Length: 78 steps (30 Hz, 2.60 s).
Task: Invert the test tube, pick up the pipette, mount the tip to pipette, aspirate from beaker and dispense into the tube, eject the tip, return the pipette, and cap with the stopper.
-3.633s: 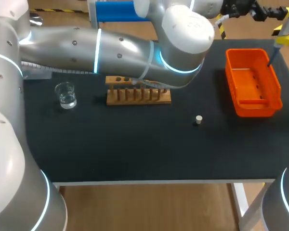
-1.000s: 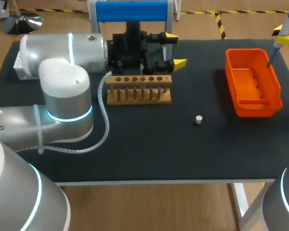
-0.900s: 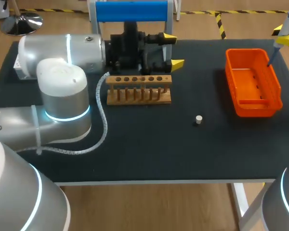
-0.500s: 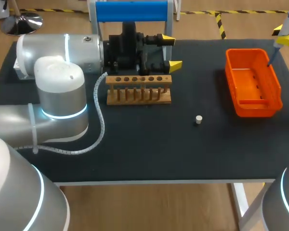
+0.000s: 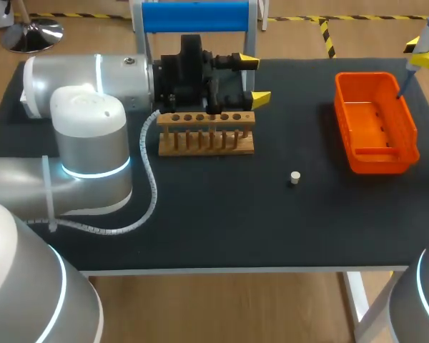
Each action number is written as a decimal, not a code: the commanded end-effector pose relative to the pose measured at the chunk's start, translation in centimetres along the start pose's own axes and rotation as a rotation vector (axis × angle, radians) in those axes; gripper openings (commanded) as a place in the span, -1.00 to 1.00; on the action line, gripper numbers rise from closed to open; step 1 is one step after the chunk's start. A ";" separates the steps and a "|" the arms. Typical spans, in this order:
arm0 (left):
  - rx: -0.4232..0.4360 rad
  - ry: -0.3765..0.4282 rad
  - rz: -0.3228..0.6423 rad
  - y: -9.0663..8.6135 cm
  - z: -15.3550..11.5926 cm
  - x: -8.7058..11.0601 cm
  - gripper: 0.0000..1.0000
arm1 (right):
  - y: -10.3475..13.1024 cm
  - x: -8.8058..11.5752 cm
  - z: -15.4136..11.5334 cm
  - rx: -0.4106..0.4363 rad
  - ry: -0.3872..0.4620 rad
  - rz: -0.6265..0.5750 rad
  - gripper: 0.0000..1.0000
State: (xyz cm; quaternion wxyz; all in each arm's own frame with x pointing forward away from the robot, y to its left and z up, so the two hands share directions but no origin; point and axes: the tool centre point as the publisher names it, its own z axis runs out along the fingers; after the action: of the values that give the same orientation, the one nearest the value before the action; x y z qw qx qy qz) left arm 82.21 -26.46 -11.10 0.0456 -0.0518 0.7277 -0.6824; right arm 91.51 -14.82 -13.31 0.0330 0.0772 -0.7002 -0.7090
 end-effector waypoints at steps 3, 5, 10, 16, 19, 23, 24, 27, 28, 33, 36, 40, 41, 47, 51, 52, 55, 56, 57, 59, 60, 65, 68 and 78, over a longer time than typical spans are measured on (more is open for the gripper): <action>0.002 -0.002 0.000 0.1 0.1 0.0 1.00 | 0.1 0.0 -0.1 0.002 0.002 0.000 -1.00; 0.002 -0.002 0.000 0.1 0.1 0.0 1.00 | 0.1 0.0 -0.1 0.002 0.002 0.000 -1.00; 0.002 -0.002 0.000 0.1 0.1 0.0 1.00 | 0.1 0.0 -0.1 0.002 0.002 0.000 -1.00; 0.002 -0.002 0.000 0.1 0.1 0.0 1.00 | 0.1 0.0 -0.1 0.002 0.002 0.000 -1.00; 0.002 -0.002 0.000 0.1 0.1 0.0 1.00 | 0.1 0.0 -0.1 0.002 0.002 0.000 -1.00; 0.002 -0.002 0.000 0.1 0.1 0.0 1.00 | 0.1 0.0 -0.1 0.002 0.002 0.000 -1.00; 0.002 -0.002 0.000 0.1 0.1 0.0 1.00 | 0.1 0.0 -0.1 0.002 0.002 0.000 -1.00; 0.002 -0.002 0.000 0.1 0.1 0.0 1.00 | 0.1 0.0 -0.1 0.002 0.002 0.000 -1.00; 0.002 -0.002 0.000 0.1 0.1 0.0 1.00 | 0.1 0.0 -0.1 0.002 0.002 0.000 -1.00; 0.002 -0.002 0.000 0.1 0.1 0.0 1.00 | 0.1 0.0 -0.1 0.002 0.002 0.000 -1.00; 0.002 -0.002 0.000 0.1 0.1 0.0 1.00 | 0.1 0.0 -0.1 0.002 0.002 0.000 -1.00; 0.002 -0.002 0.000 0.1 0.1 0.0 1.00 | 0.5 0.9 1.2 0.021 0.019 -0.017 -1.00; 0.002 -0.002 0.000 0.1 0.1 0.0 1.00 | 0.6 1.2 1.5 0.021 0.021 -0.017 -1.00; 0.002 -0.002 0.000 0.1 0.1 0.0 1.00 | 1.0 2.4 3.4 0.018 0.024 -0.018 -1.00; 0.002 -0.002 0.000 0.1 0.1 0.0 1.00 | 1.0 3.1 5.0 0.016 0.025 -0.013 -1.00; 0.002 -0.002 0.000 0.1 0.1 0.0 1.00 | 1.0 3.3 5.5 0.017 0.026 -0.012 -1.00; 0.002 -0.002 0.000 0.1 0.1 0.0 1.00 | 0.6 4.0 7.1 0.036 0.032 -0.002 -1.00; 0.002 -0.002 0.000 0.1 0.1 0.0 1.00 | 0.5 4.2 7.6 0.035 0.034 0.004 -1.00; 0.002 -0.002 0.000 0.1 0.1 0.0 1.00 | 0.3 4.5 8.2 0.039 0.036 0.006 -1.00; 0.002 -0.002 0.000 0.1 0.1 0.0 1.00 | 0.1 4.9 9.1 0.042 0.034 0.010 -1.00; 0.002 -0.002 0.000 0.1 0.1 0.0 1.00 | 0.0 5.1 9.6 0.042 0.036 0.012 -1.00; 0.002 -0.002 0.000 0.1 0.1 0.0 1.00 | -0.4 5.4 11.2 0.042 0.025 0.016 -1.00; 0.002 -0.002 0.000 0.1 0.1 0.0 1.00 | -0.7 5.6 12.3 0.062 0.021 0.006 -1.00; 0.002 -0.002 0.000 0.1 0.1 0.0 1.00 | -1.9 5.6 16.8 0.091 0.026 -0.030 -1.00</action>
State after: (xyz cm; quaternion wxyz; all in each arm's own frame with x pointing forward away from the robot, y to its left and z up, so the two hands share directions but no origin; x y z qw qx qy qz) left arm 82.28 -26.33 -11.08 0.0443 -0.0508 0.7283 -0.6819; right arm 83.91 -0.38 -15.41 0.0391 0.1030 -0.7272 -0.6775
